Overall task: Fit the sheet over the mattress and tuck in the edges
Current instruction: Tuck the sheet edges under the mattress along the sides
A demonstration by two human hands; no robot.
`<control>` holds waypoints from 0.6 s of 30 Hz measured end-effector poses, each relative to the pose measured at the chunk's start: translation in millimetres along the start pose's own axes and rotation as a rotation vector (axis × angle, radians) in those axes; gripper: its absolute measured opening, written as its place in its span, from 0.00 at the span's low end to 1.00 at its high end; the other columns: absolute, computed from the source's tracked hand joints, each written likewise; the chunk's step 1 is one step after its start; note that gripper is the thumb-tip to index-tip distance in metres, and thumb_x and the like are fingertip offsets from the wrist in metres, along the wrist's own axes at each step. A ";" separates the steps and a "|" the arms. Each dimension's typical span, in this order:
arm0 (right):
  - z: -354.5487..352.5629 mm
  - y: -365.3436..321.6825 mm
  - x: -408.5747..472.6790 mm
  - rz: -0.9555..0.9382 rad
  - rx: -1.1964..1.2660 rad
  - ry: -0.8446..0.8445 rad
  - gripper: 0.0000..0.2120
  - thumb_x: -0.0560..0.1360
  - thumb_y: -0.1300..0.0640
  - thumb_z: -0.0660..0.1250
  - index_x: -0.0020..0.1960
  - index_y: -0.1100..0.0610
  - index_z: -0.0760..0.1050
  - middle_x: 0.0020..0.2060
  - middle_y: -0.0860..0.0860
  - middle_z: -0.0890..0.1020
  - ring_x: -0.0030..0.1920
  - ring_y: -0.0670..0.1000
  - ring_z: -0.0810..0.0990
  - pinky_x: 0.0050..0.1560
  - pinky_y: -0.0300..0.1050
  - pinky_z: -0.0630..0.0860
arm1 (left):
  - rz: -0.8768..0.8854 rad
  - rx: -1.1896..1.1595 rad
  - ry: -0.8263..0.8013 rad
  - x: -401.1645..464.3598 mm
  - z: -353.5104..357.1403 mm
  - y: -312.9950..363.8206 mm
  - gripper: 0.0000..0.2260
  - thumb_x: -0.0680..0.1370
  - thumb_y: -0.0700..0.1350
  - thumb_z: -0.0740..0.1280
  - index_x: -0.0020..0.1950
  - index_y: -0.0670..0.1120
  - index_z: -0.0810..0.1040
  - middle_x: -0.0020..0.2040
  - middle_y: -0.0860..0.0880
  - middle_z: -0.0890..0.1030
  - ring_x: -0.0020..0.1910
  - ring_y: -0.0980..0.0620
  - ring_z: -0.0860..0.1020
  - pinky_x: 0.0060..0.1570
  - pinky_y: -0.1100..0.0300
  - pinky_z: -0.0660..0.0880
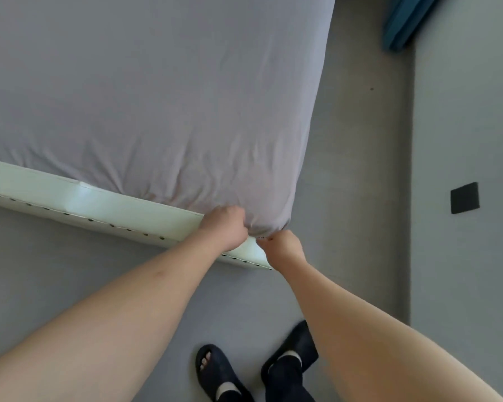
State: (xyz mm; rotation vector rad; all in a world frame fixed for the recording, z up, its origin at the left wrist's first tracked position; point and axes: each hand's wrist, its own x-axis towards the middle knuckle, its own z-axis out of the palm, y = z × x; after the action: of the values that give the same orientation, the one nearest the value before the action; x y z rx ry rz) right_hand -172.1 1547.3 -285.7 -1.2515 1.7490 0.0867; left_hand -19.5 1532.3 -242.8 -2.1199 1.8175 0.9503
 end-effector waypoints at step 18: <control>93.4 9.1 49.2 -0.005 0.070 0.298 0.08 0.74 0.57 0.62 0.39 0.59 0.76 0.37 0.56 0.81 0.40 0.60 0.76 0.38 0.48 0.70 | 0.115 0.175 0.163 39.7 47.4 -27.8 0.15 0.72 0.45 0.67 0.58 0.55 0.74 0.60 0.51 0.74 0.64 0.47 0.74 0.59 0.50 0.65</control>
State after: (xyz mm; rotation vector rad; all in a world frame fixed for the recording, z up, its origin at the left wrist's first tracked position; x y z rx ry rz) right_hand -120.3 1567.4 -375.9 -1.2669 1.9834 -0.1715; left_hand -7.9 1531.5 -309.6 -2.0572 2.0369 0.6298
